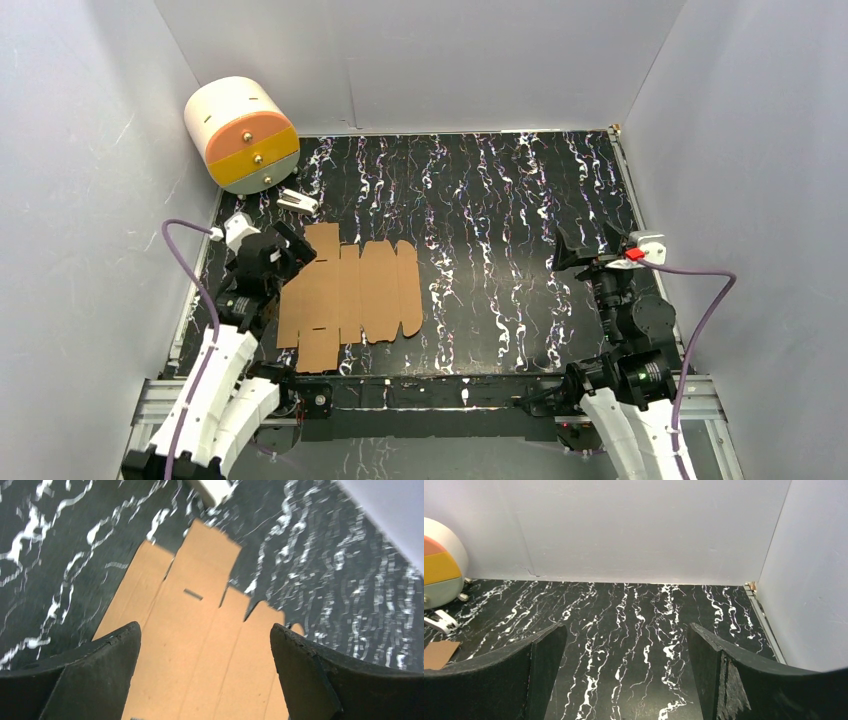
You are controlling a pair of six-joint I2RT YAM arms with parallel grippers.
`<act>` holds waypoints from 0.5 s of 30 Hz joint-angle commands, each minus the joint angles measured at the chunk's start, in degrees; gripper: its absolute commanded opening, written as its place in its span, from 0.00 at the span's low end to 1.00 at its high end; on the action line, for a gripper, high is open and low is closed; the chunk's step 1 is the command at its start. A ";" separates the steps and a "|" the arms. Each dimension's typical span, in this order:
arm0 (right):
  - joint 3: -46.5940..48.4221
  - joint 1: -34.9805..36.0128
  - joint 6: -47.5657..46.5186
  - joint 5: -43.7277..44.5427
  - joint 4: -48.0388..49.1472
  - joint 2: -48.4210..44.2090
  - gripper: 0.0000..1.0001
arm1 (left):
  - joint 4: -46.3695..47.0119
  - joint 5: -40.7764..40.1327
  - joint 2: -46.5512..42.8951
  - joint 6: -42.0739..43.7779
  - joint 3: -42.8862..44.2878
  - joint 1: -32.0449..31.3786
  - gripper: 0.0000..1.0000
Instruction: Fold the paper box
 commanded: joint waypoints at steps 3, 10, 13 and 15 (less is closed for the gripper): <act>-0.47 2.50 0.57 -0.15 3.37 -2.28 0.99 | -8.63 -1.04 9.51 -10.70 -1.17 3.26 0.98; -0.78 5.10 0.62 -0.14 3.68 -3.57 0.99 | -7.84 7.56 15.04 -13.28 -5.25 12.55 0.98; -0.91 5.67 0.62 0.00 3.77 -4.00 0.99 | -7.65 8.21 17.30 -13.79 -5.43 12.57 0.98; -0.98 6.00 0.61 0.08 3.85 -4.22 0.99 | -7.77 7.26 18.16 -13.72 -5.36 12.57 0.98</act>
